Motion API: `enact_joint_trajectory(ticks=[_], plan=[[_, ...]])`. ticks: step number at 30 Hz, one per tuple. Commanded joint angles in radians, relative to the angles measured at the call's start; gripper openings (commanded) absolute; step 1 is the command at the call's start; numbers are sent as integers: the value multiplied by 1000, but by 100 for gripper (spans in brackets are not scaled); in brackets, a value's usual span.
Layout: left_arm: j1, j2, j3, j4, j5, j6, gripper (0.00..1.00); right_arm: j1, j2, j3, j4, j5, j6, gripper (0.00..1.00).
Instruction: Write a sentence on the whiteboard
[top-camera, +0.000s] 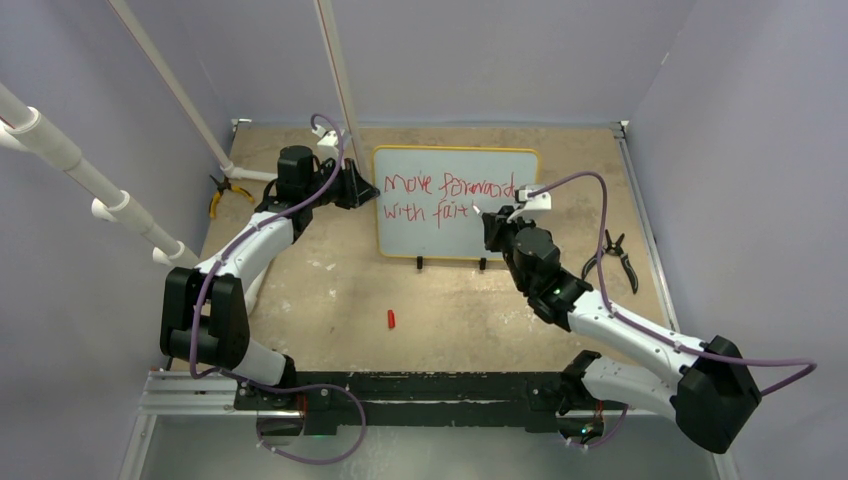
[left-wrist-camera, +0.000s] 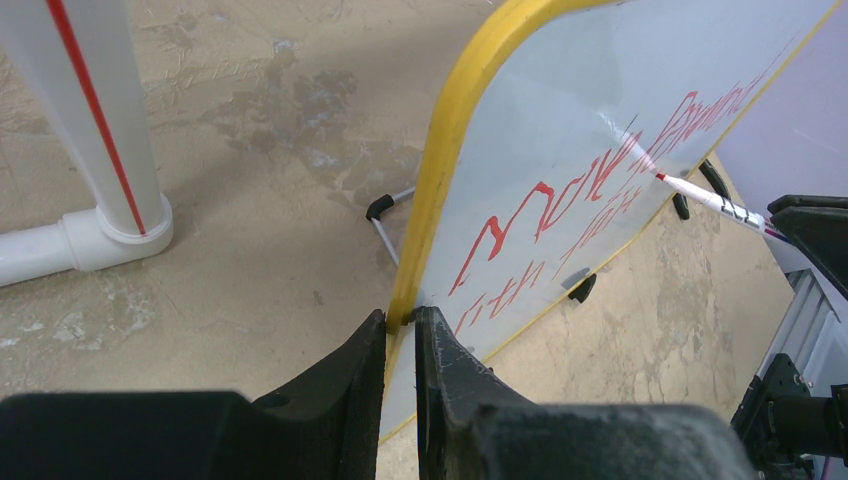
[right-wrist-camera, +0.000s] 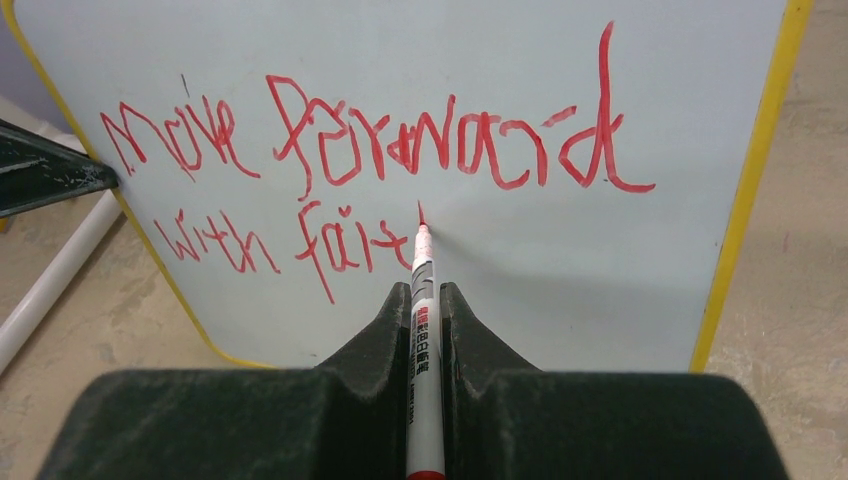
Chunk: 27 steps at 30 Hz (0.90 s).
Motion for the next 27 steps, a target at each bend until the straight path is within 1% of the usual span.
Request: enact_joint_trajectory(ticks=[1,10,16,27], plan=[[-17,-28,1,4,22,0,14,-4,-15,-13,-24,9,52,0],[-17,-31,1,4,23,0,14,-4,-3,-41,-53,-38,109,0],[-17,-31,1,5,23,-1,14,-4,-6,-45,-50,-51,114,0],[-17,-33,1,4,22,0,14,-4,-31,-36,40,-6,66,0]])
